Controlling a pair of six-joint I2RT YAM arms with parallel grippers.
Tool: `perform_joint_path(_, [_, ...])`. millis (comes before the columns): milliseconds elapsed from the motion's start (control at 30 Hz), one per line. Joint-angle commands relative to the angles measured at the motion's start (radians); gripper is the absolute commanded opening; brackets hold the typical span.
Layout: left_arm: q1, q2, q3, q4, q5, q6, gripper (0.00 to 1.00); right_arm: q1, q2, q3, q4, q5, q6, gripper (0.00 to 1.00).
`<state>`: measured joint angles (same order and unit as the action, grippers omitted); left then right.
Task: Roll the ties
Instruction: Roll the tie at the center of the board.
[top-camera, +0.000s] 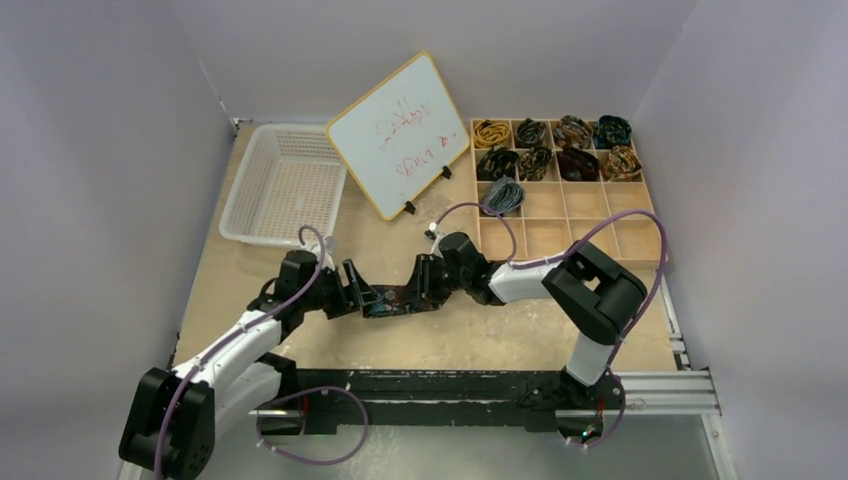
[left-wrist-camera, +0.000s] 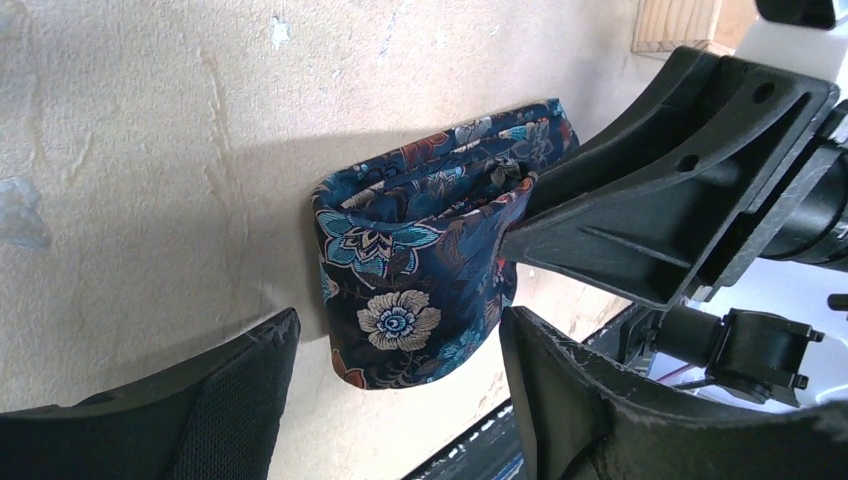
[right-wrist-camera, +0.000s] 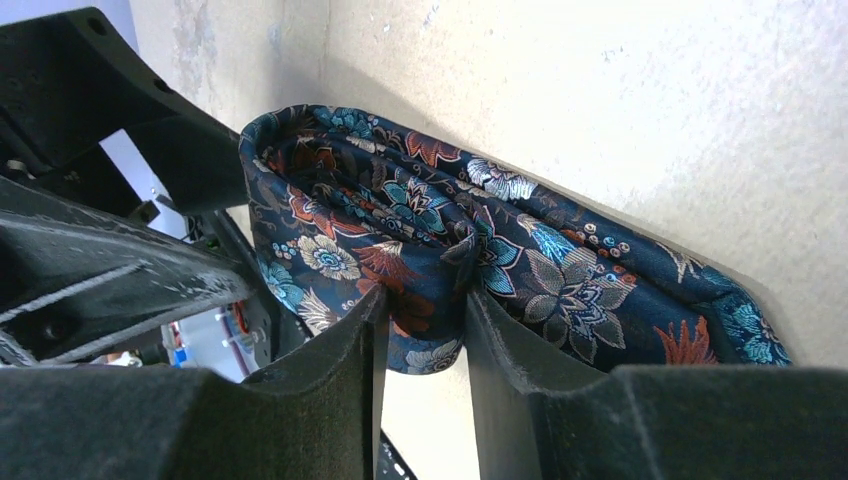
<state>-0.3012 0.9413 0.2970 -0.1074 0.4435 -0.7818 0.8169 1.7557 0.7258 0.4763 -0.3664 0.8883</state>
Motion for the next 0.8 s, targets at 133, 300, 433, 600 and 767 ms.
perform_joint_path(133, [0.007,0.046,-0.065,0.167,0.067,0.006,0.70,-0.015,0.059,0.038,-0.058,-0.007,-0.050,0.31])
perform_joint_path(300, [0.007,0.044,-0.081,0.212,0.082,-0.001,0.70,-0.023,0.074,0.017,-0.018,-0.034,-0.025,0.30])
perform_joint_path(433, [0.007,0.066,-0.091,0.257,0.091,-0.004,0.70,-0.029,0.090,0.000,0.025,-0.071,-0.005,0.30])
perform_joint_path(600, [0.007,0.124,-0.113,0.340,0.091,0.004,0.69,-0.042,0.112,-0.042,0.105,-0.119,0.041,0.30])
perform_joint_path(767, [0.007,0.094,-0.148,0.383,0.111,-0.020,0.68,-0.053,0.123,-0.083,0.196,-0.157,0.094,0.30])
